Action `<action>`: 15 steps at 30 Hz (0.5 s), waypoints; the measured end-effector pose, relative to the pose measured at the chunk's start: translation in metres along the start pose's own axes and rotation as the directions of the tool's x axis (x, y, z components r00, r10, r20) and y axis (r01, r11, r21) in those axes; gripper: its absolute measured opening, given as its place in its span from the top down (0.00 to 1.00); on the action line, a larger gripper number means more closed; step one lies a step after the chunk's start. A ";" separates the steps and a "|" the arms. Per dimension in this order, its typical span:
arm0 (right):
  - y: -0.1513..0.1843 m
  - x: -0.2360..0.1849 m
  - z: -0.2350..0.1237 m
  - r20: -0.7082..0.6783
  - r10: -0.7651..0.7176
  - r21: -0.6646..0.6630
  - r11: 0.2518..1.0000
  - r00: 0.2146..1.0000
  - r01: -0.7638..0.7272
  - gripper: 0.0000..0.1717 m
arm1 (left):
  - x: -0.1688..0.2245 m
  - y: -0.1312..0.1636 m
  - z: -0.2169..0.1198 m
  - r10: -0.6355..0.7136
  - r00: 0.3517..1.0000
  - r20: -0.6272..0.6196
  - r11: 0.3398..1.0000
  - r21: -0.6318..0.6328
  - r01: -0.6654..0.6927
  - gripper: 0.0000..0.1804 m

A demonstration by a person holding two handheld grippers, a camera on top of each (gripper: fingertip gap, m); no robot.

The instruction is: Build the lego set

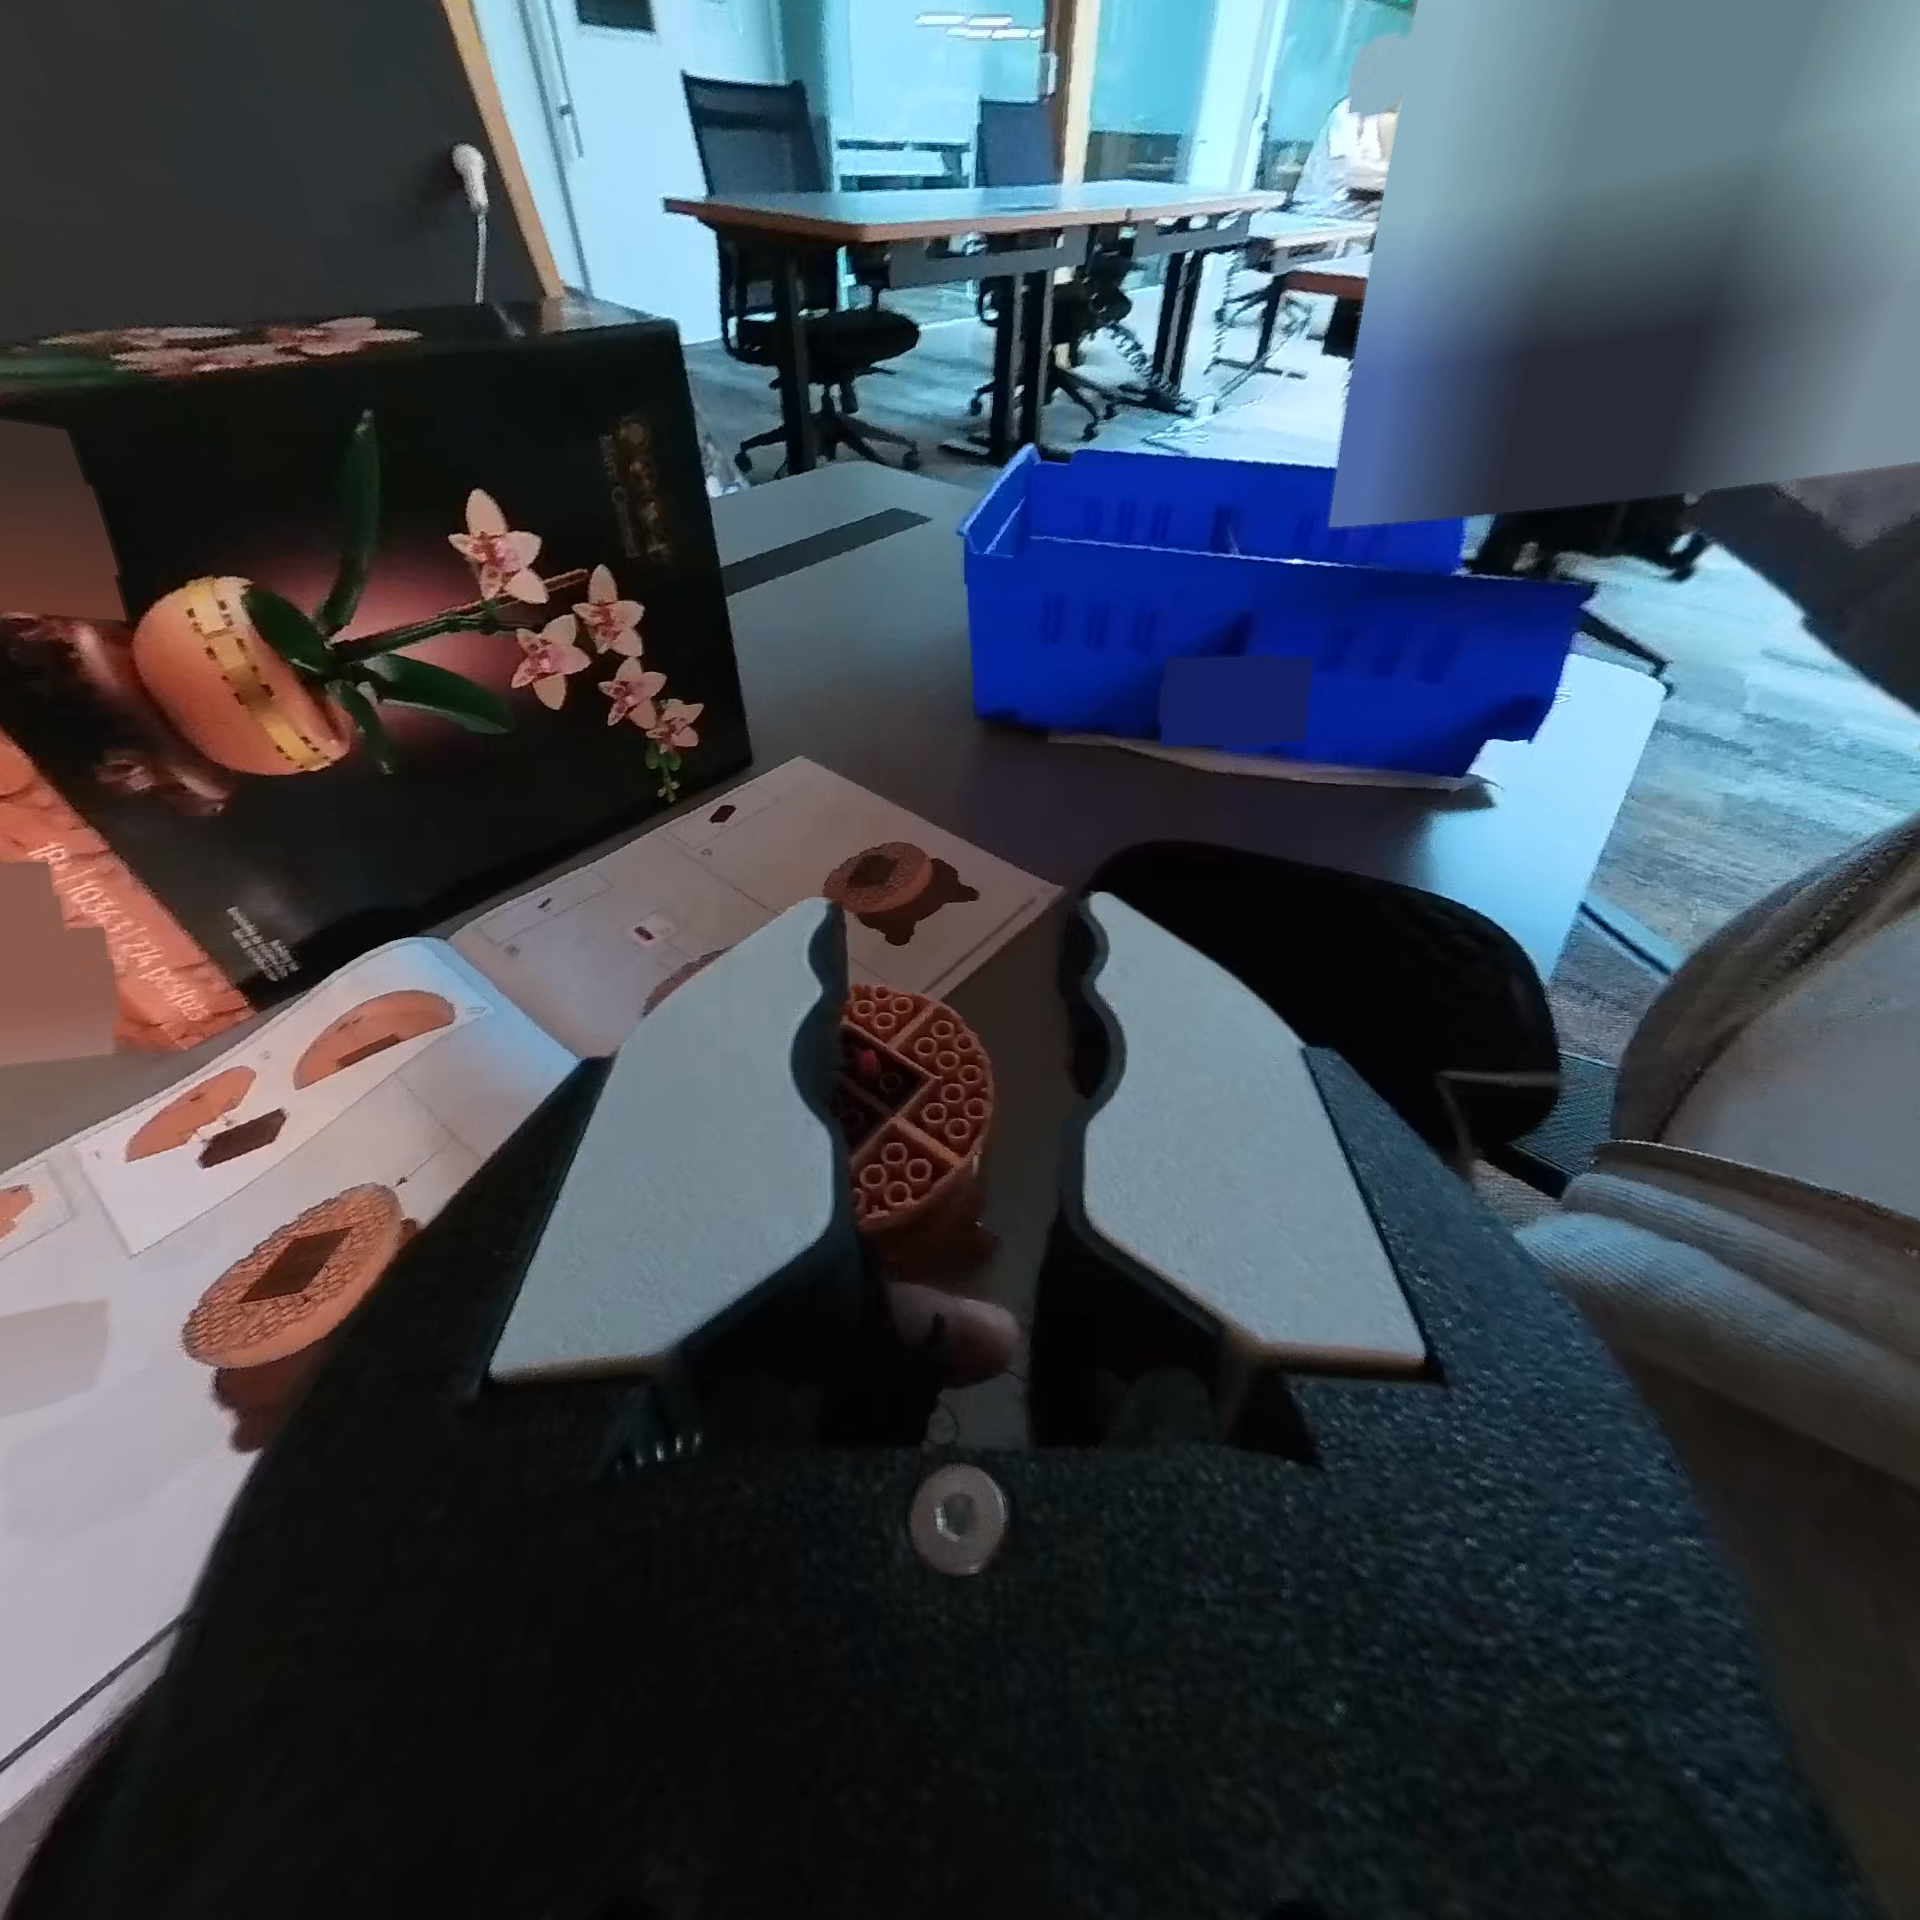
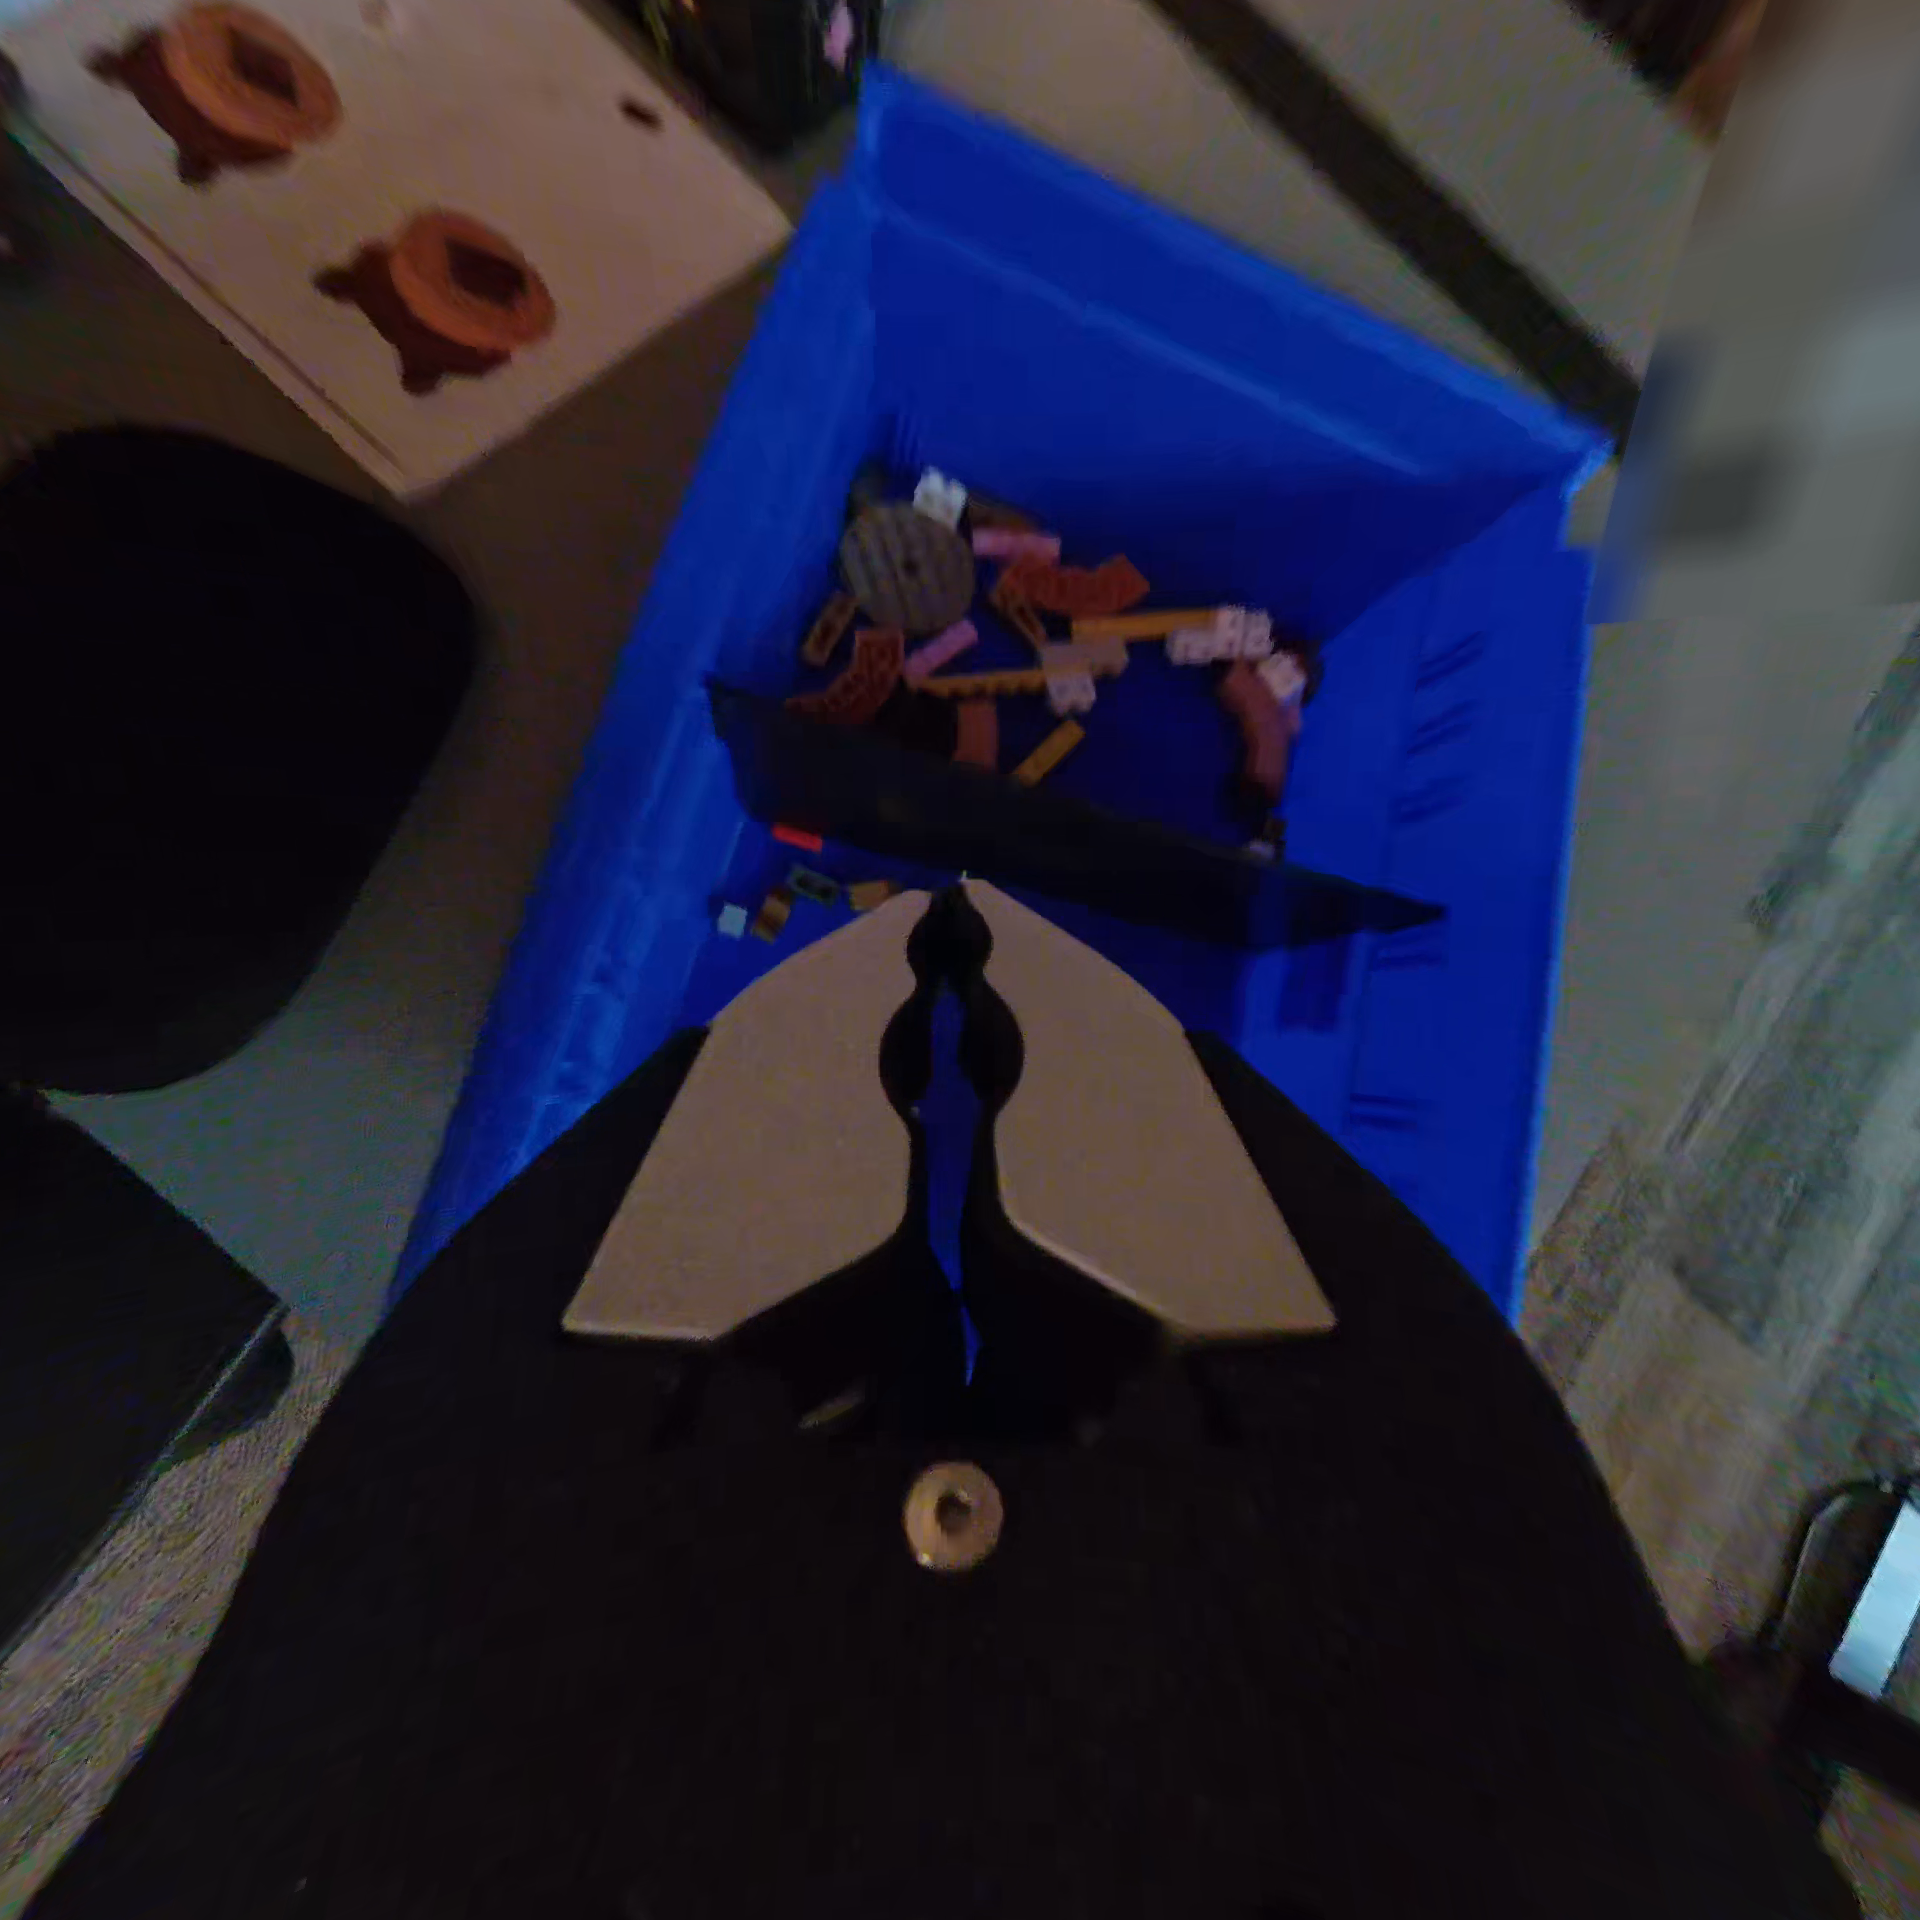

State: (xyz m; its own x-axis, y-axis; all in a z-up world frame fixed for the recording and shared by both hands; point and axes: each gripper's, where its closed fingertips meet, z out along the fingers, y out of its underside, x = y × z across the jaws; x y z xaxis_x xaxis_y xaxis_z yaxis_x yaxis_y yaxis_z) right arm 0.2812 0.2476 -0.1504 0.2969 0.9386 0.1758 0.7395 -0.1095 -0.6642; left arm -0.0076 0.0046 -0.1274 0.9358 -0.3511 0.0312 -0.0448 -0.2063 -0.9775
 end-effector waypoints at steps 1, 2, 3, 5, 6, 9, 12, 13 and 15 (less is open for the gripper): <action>-0.006 -0.001 -0.005 -0.002 -0.008 0.031 0.999 1.000 0.008 1.00 | 0.001 0.001 0.000 -0.006 1.000 -0.009 1.000 0.002 0.006 0.77; -0.011 -0.004 -0.009 -0.001 -0.025 0.058 0.998 1.000 0.025 1.00 | 0.002 0.001 0.001 -0.011 1.000 -0.017 1.000 0.004 0.011 0.77; -0.014 -0.005 -0.013 -0.006 -0.042 0.075 0.996 0.999 0.043 1.00 | 0.004 0.001 0.002 -0.015 1.000 -0.026 1.000 0.007 0.015 0.77; -0.018 -0.010 -0.017 -0.007 -0.077 0.083 0.994 0.997 0.077 1.00 | 0.008 -0.001 0.004 -0.022 0.998 -0.052 1.000 0.018 0.023 0.77; -0.021 -0.013 -0.018 -0.007 -0.093 0.091 0.991 0.996 0.094 1.00 | 0.010 -0.003 0.005 -0.026 0.998 -0.065 0.999 0.024 0.027 0.77; -0.007 -0.021 -0.017 0.029 -0.144 -0.008 0.989 0.989 0.145 1.00 | 0.016 -0.006 0.008 -0.036 0.993 -0.109 0.999 0.027 0.039 0.77; 0.024 -0.018 -0.002 0.062 -0.046 -0.135 0.989 0.997 0.054 1.00 | 0.018 -0.007 0.009 -0.019 0.994 -0.110 0.999 0.024 0.021 0.77; 0.032 -0.017 0.004 0.077 0.001 -0.147 0.989 0.997 0.011 1.00 | 0.018 -0.006 0.010 -0.010 0.994 -0.109 1.000 0.018 0.012 0.77; 0.048 -0.015 0.014 0.094 0.061 -0.180 0.983 0.994 -0.043 0.85 | 0.015 -0.004 0.013 0.001 0.995 -0.101 1.000 -0.005 -0.001 0.77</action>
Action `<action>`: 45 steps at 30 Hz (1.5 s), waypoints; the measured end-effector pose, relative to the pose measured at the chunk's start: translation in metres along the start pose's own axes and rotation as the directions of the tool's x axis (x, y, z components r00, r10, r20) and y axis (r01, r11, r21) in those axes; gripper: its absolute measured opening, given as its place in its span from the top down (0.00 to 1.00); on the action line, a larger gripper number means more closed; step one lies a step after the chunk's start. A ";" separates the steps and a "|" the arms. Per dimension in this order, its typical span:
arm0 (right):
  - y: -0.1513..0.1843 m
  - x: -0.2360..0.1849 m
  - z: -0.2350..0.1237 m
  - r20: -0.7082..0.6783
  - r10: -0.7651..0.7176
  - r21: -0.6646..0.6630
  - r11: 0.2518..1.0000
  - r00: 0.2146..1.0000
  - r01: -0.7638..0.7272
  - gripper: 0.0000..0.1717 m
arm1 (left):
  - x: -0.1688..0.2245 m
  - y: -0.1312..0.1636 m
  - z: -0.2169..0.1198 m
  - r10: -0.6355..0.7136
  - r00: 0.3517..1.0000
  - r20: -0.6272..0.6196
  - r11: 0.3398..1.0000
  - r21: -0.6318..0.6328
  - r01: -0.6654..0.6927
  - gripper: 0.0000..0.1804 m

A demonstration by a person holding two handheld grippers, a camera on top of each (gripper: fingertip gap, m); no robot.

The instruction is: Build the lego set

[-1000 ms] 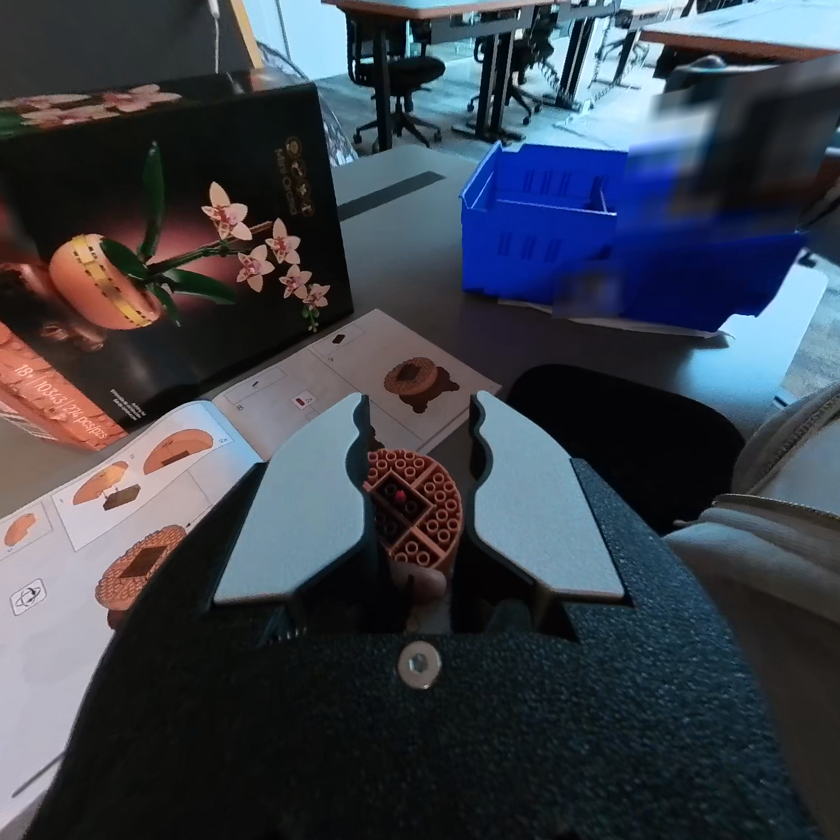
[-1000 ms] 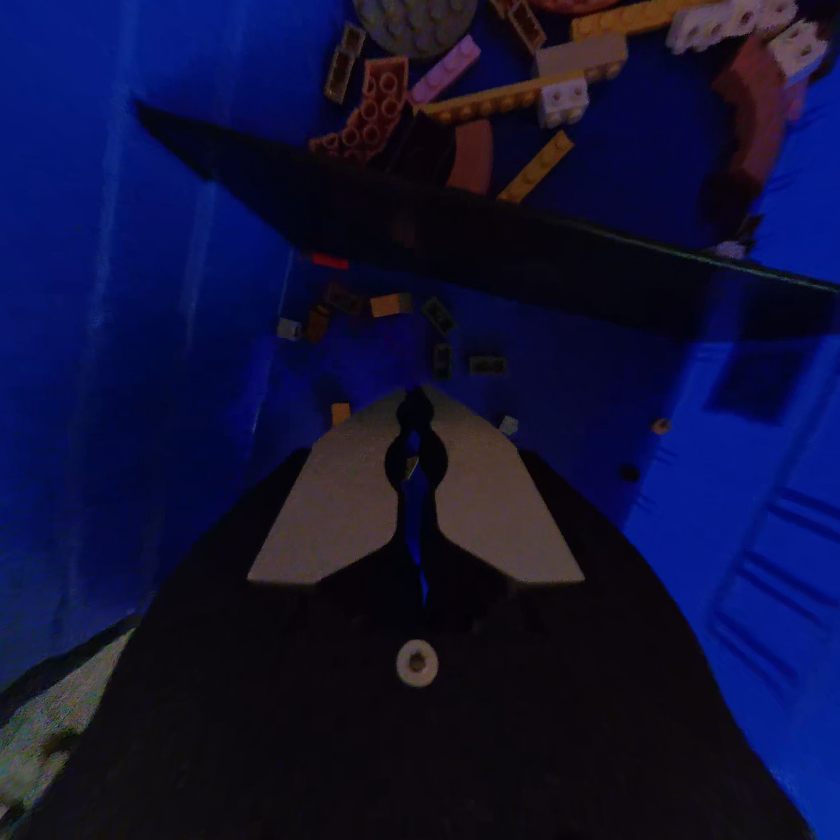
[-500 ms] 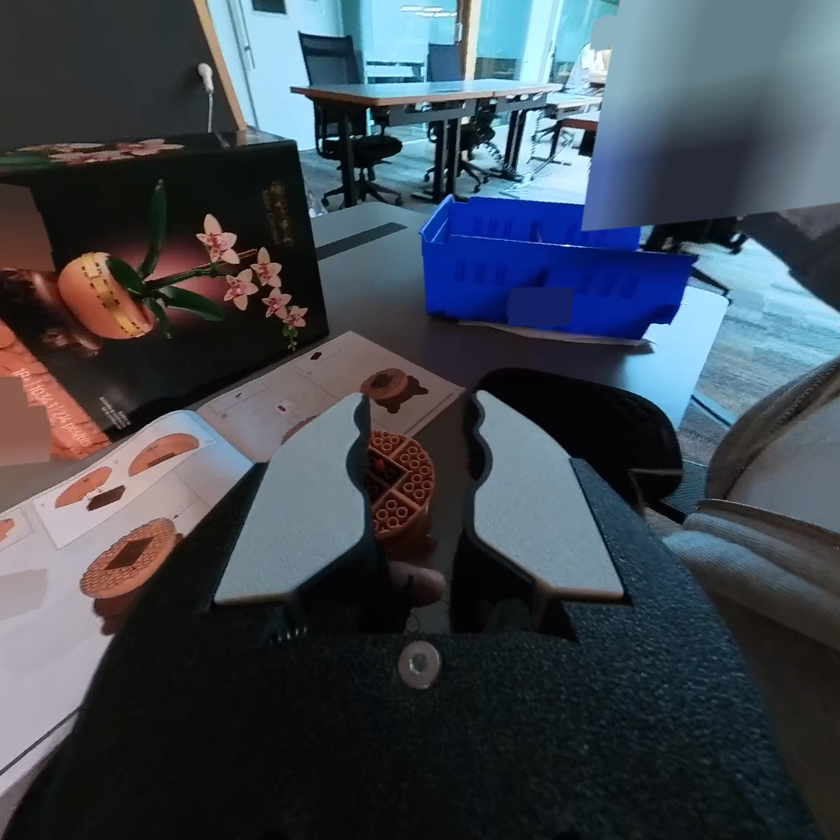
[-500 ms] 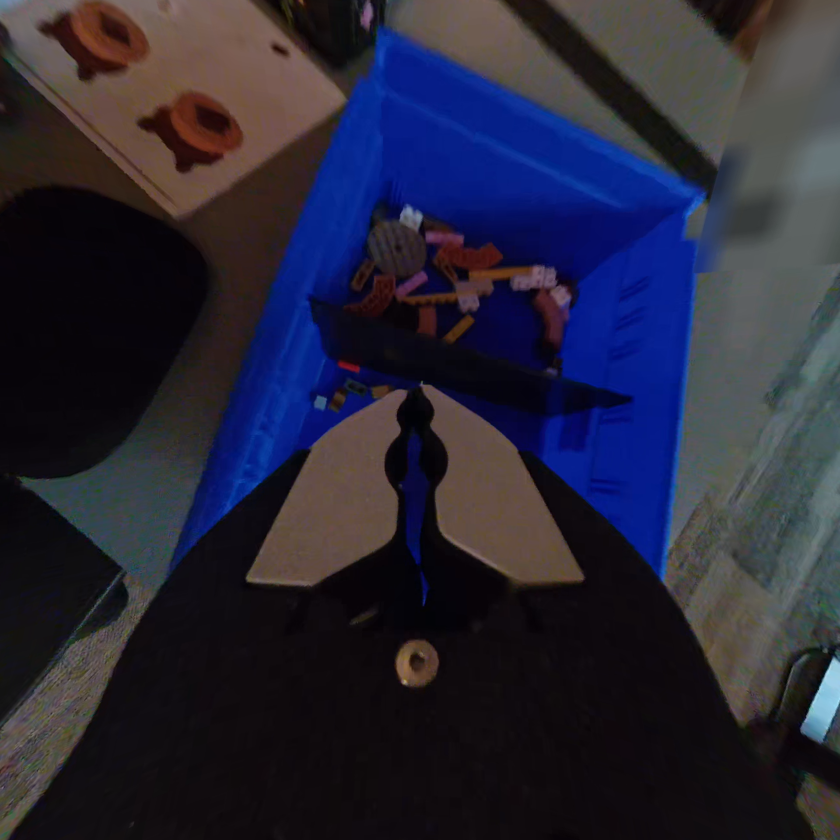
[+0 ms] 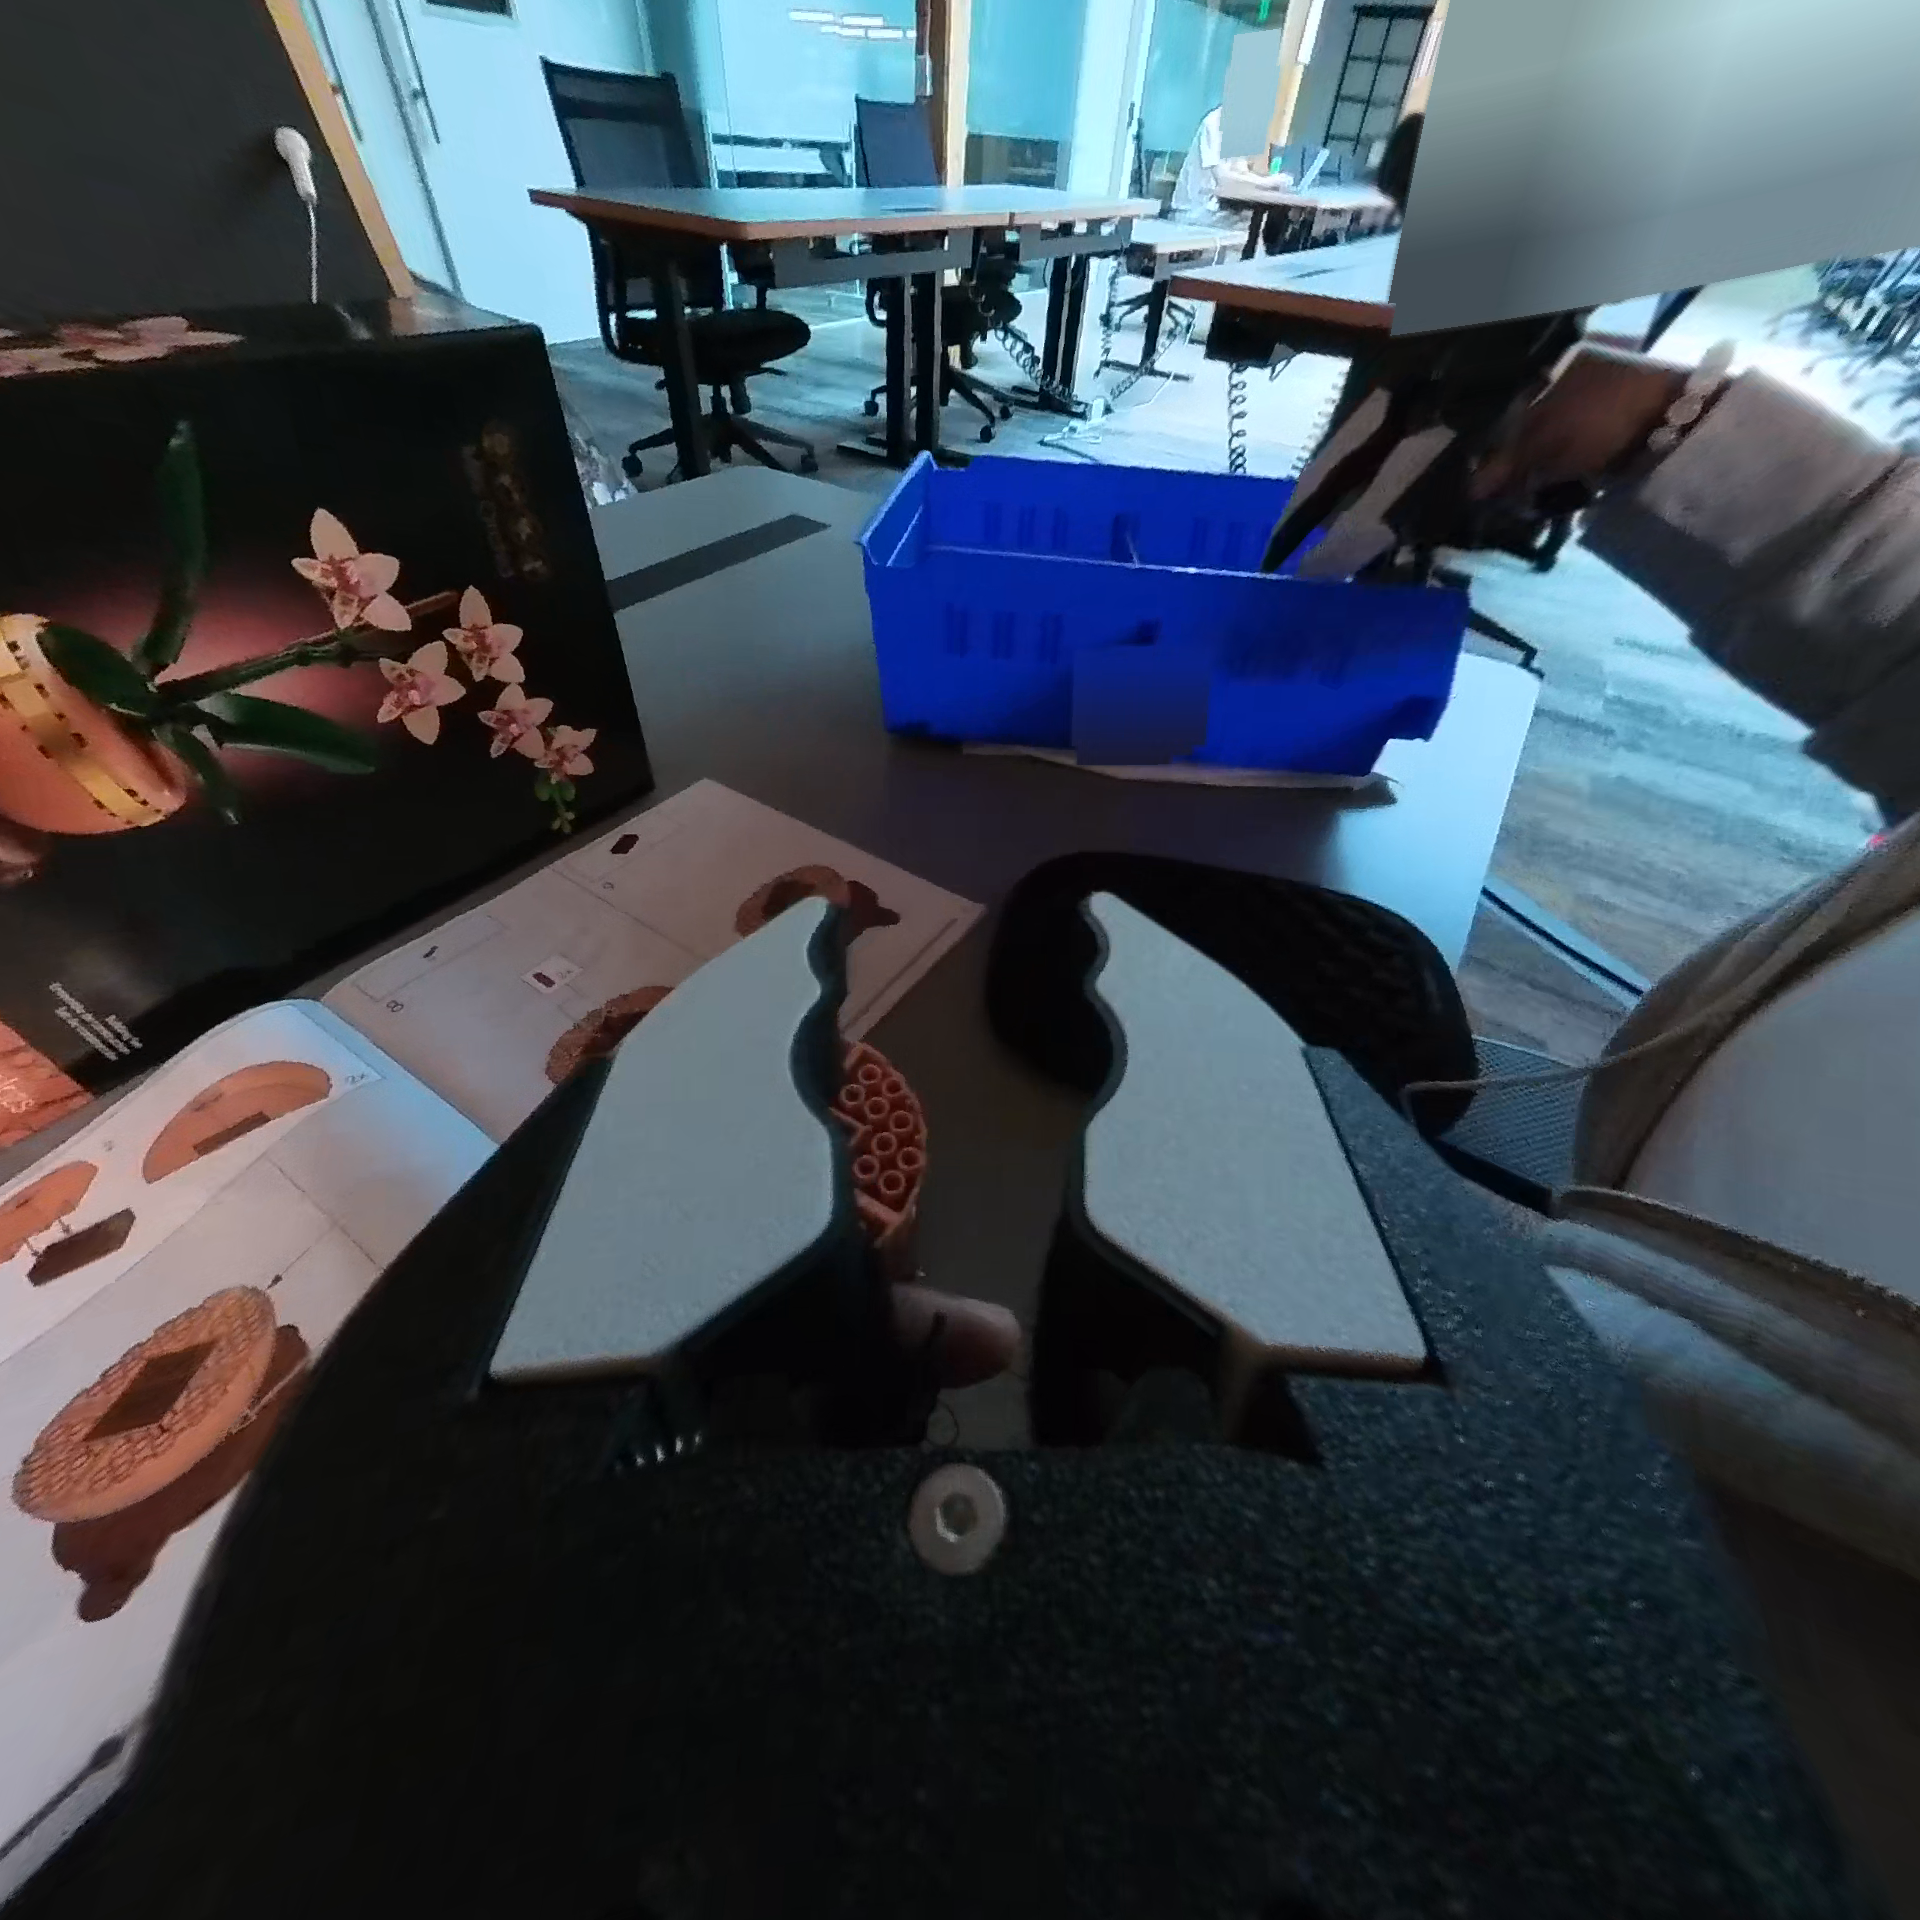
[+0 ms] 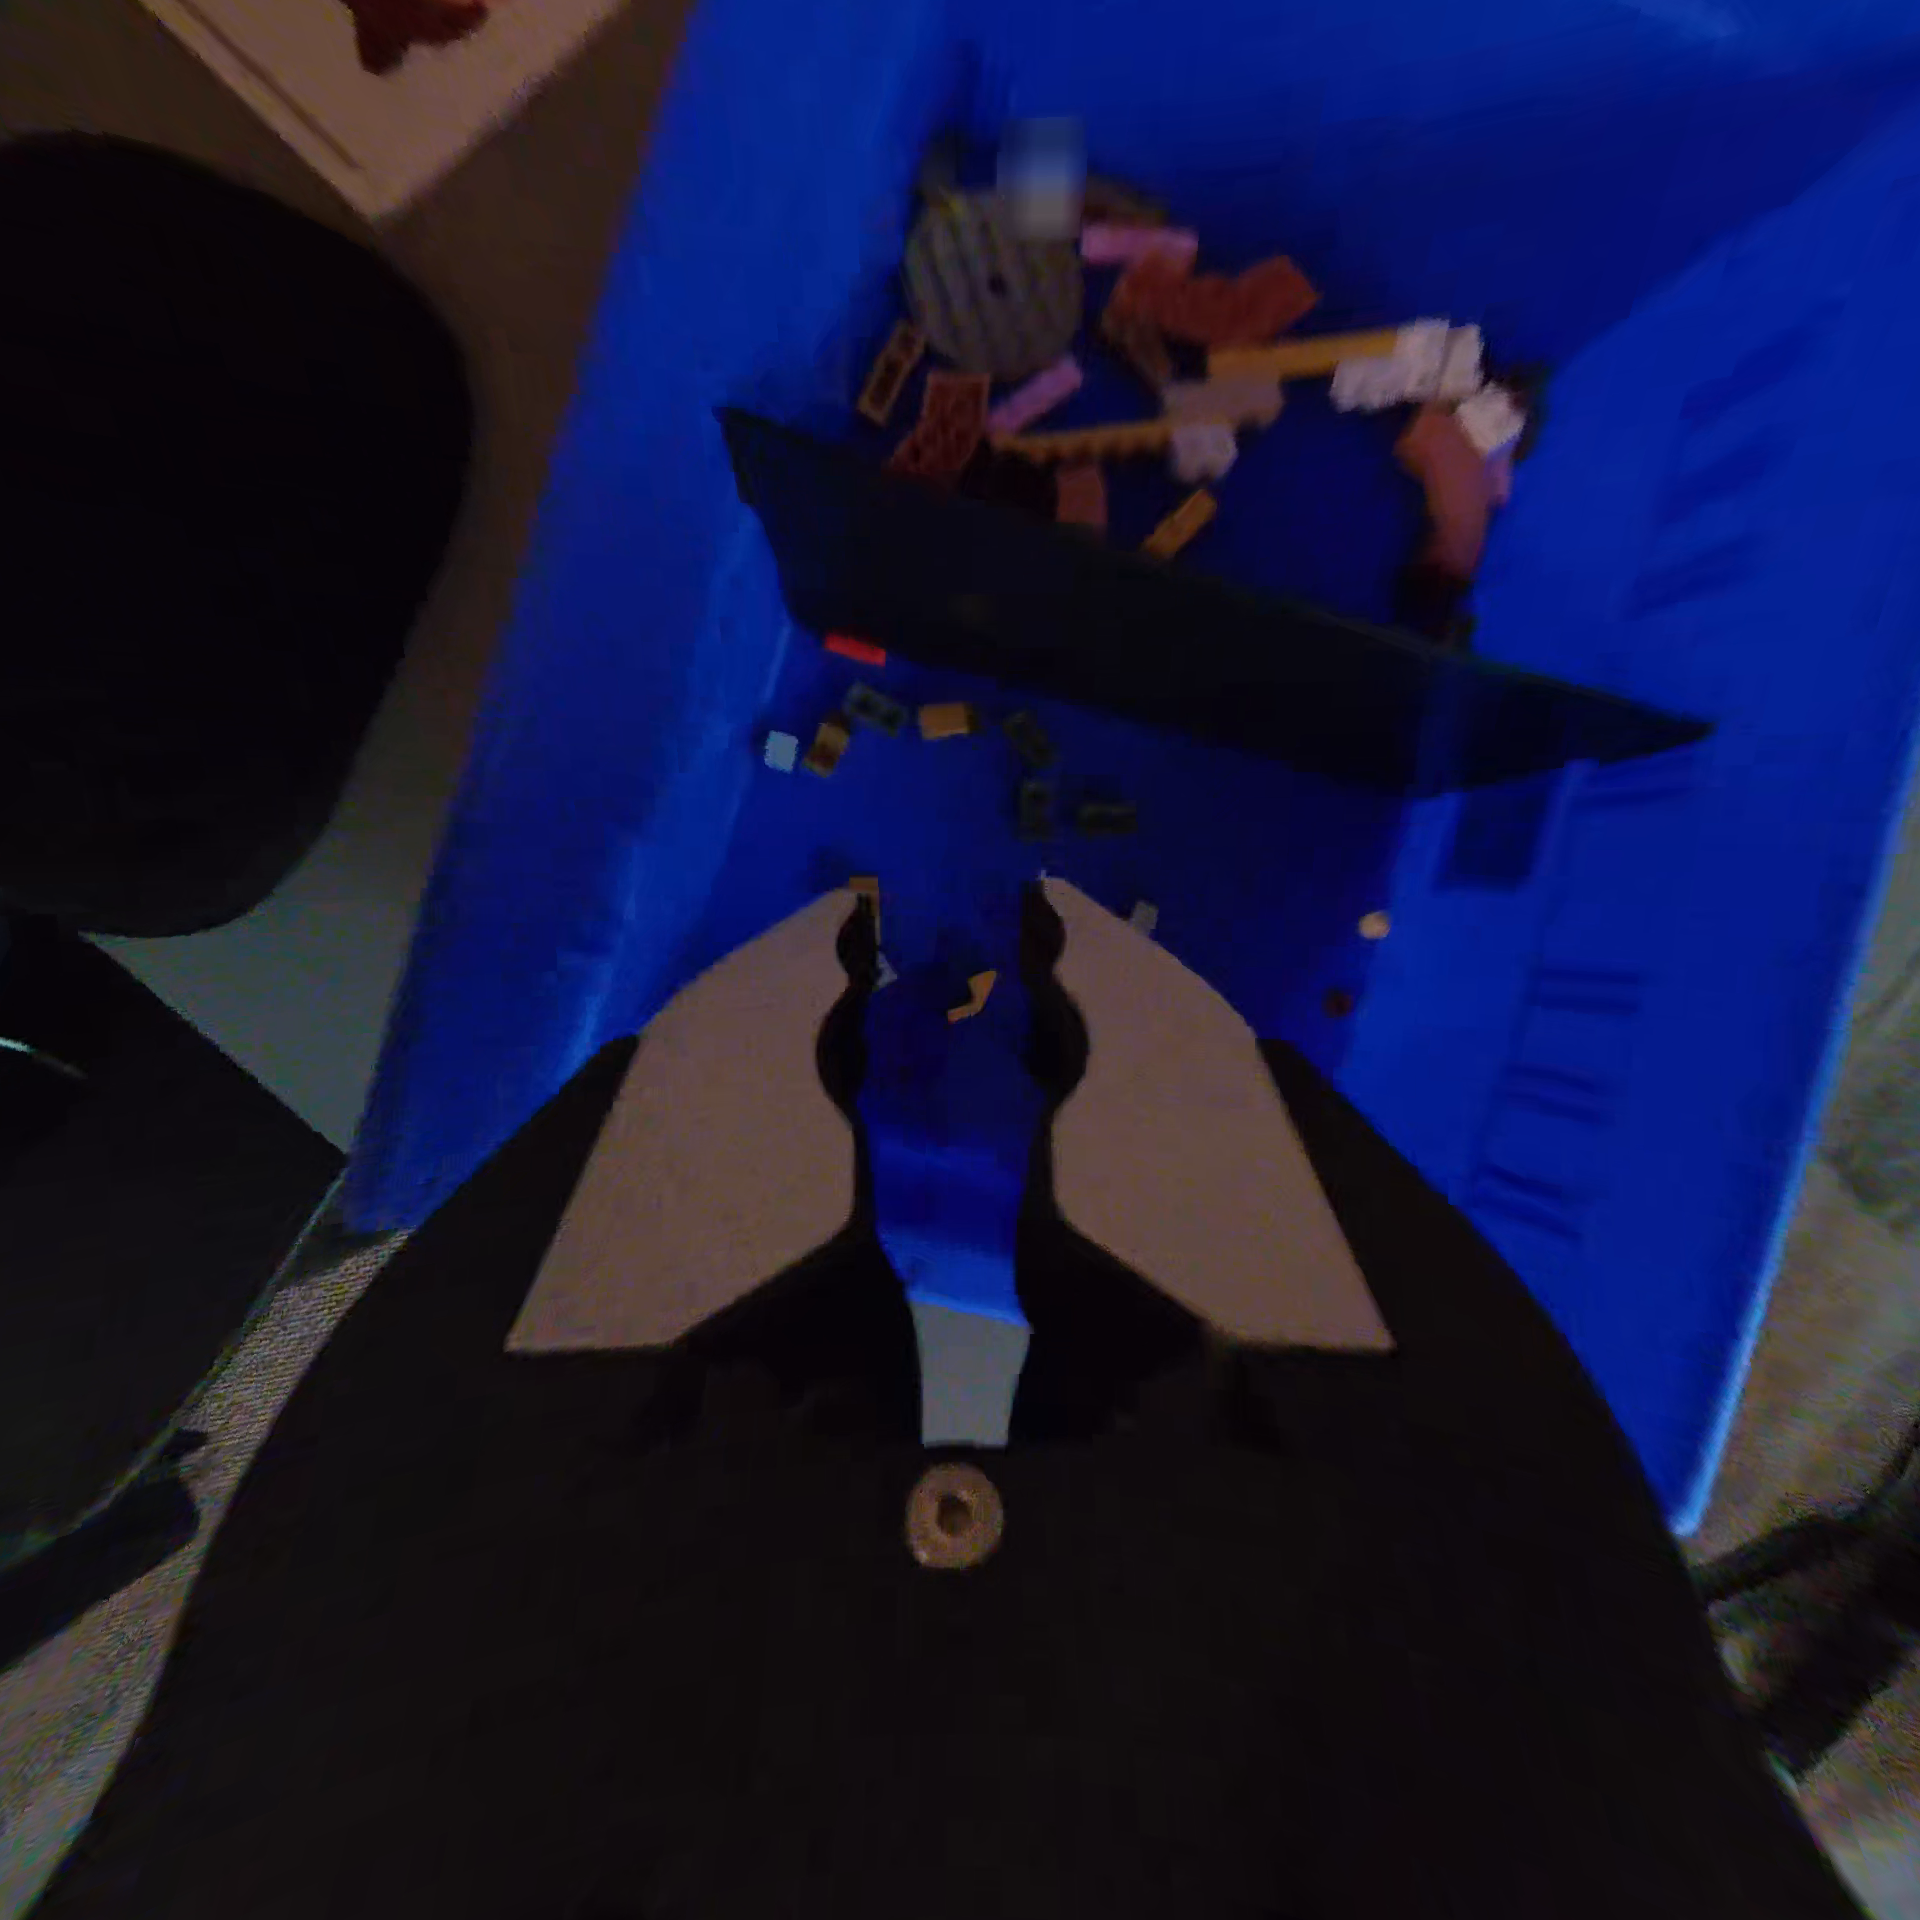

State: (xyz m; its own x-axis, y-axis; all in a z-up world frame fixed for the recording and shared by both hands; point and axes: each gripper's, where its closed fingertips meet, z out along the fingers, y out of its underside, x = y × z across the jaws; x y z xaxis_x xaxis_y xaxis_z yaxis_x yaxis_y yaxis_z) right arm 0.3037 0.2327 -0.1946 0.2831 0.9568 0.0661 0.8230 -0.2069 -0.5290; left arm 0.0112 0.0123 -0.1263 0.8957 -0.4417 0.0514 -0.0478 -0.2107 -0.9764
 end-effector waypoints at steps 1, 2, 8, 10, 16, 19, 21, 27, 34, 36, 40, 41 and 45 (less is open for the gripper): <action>0.005 0.003 0.003 -0.005 0.007 -0.004 1.000 1.000 -0.007 0.85 | -0.002 0.001 0.002 0.002 1.000 0.003 1.000 -0.015 -0.002 0.77; 0.008 0.006 0.003 -0.010 0.003 0.008 1.000 1.000 -0.003 0.85 | -0.004 0.001 0.004 0.003 1.000 0.005 1.000 -0.027 -0.003 0.77; 0.017 0.013 -0.006 0.021 0.002 0.033 0.999 1.000 -0.002 0.85 | -0.022 -0.008 0.016 -0.011 0.999 0.034 0.998 -0.055 0.013 0.77; 0.009 0.003 -0.002 0.085 -0.024 0.045 0.999 0.996 0.021 0.85 | -0.030 -0.014 0.022 -0.045 0.998 0.038 0.998 -0.042 0.046 0.77; 0.017 -0.027 0.037 0.252 -0.157 -0.118 0.974 0.955 0.191 0.90 | -0.049 -0.028 0.048 -0.117 0.992 0.045 0.992 -0.047 0.119 0.77; 0.011 -0.031 0.048 0.300 -0.213 -0.087 0.965 0.930 0.249 0.92 | -0.054 -0.032 0.058 -0.089 0.994 0.057 0.993 -0.068 0.093 0.77; -0.007 -0.031 0.052 0.291 -0.290 0.030 0.955 0.912 0.295 0.95 | -0.057 -0.033 0.063 -0.067 0.995 0.069 0.994 -0.084 0.073 0.77; -0.039 -0.024 0.066 0.271 -0.212 0.112 0.976 0.939 0.188 0.98 | -0.057 -0.029 0.070 -0.036 0.997 0.068 0.991 -0.128 0.045 0.77; -0.034 -0.032 0.082 0.234 -0.222 0.091 0.974 0.947 0.206 0.99 | -0.062 -0.014 0.062 -0.035 0.995 0.089 0.988 -0.146 0.048 0.77; -0.027 -0.031 0.093 0.216 -0.248 0.049 0.969 0.944 0.243 0.98 | -0.064 -0.011 0.061 -0.051 0.995 0.090 0.987 -0.147 0.064 0.77; -0.025 -0.031 0.094 0.243 -0.215 0.029 0.976 0.946 0.215 0.97 | -0.063 -0.009 0.061 -0.047 0.996 0.079 0.987 -0.150 0.058 0.77; -0.022 -0.033 0.092 0.272 -0.200 0.009 0.979 0.941 0.205 0.98 | -0.062 -0.008 0.061 -0.044 0.996 0.076 0.987 -0.153 0.055 0.77; -0.007 -0.032 0.082 0.320 -0.165 -0.089 0.975 0.933 0.203 0.96 | -0.063 -0.006 0.061 -0.040 0.996 0.076 0.985 -0.163 0.052 0.77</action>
State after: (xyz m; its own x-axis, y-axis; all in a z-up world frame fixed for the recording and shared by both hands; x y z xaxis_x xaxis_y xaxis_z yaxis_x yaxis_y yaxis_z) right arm 0.2485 0.2206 -0.2624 -0.0295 0.9921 -0.1219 0.9037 -0.0256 -0.4274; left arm -0.0174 0.0947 -0.1370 0.9277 -0.3657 0.0744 -0.0729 -0.3730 -0.9250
